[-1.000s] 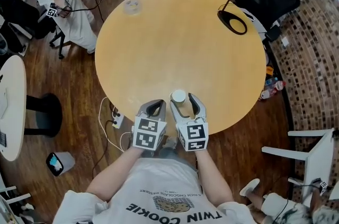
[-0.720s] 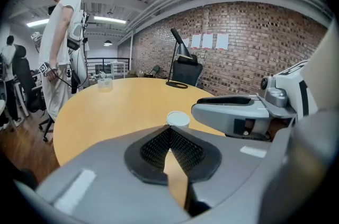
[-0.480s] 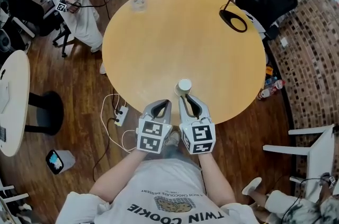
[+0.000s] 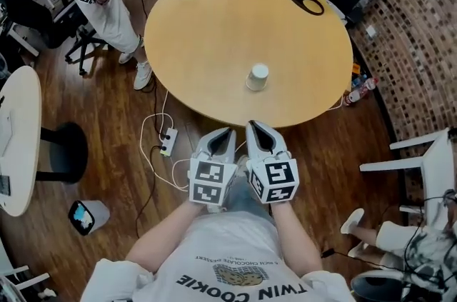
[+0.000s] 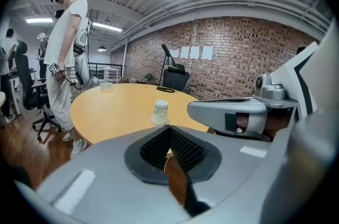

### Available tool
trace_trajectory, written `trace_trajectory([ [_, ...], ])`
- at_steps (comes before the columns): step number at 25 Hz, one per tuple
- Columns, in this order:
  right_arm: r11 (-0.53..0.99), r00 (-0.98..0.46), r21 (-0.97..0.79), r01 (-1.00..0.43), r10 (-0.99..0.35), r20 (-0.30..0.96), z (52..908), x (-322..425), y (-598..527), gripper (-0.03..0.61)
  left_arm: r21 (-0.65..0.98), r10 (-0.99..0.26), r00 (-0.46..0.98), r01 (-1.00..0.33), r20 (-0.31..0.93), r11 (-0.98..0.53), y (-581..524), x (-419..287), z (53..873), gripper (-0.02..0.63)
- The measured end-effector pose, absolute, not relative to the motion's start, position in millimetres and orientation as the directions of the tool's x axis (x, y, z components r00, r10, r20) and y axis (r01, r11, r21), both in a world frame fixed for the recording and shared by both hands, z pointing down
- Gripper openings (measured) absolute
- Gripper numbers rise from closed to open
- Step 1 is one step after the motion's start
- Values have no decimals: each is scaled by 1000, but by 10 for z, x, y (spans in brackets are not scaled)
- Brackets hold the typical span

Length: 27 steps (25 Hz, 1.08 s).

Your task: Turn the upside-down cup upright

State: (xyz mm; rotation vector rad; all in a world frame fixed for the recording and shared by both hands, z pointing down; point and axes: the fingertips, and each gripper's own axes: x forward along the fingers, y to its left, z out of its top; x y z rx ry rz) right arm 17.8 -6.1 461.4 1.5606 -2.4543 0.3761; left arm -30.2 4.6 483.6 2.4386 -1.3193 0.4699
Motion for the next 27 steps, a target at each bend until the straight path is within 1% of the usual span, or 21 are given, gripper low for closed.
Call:
trace_trajectory([
  [7, 357, -378, -126, -925, -858, 348, 4598, 117, 660, 3, 149, -702, 570, -810, 427, -567, 678, -315, 4751, 3],
  [13, 326, -362, -160, -932, -865, 348, 4623, 137, 1003, 3, 155, -691, 594, -793, 412, -589, 981, -269, 4702, 3],
  [27, 350, -393, -180, -919, -846, 360, 4595, 404, 1482, 3, 141, -698, 570, -808, 434, -572, 1423, 30, 4644, 3],
])
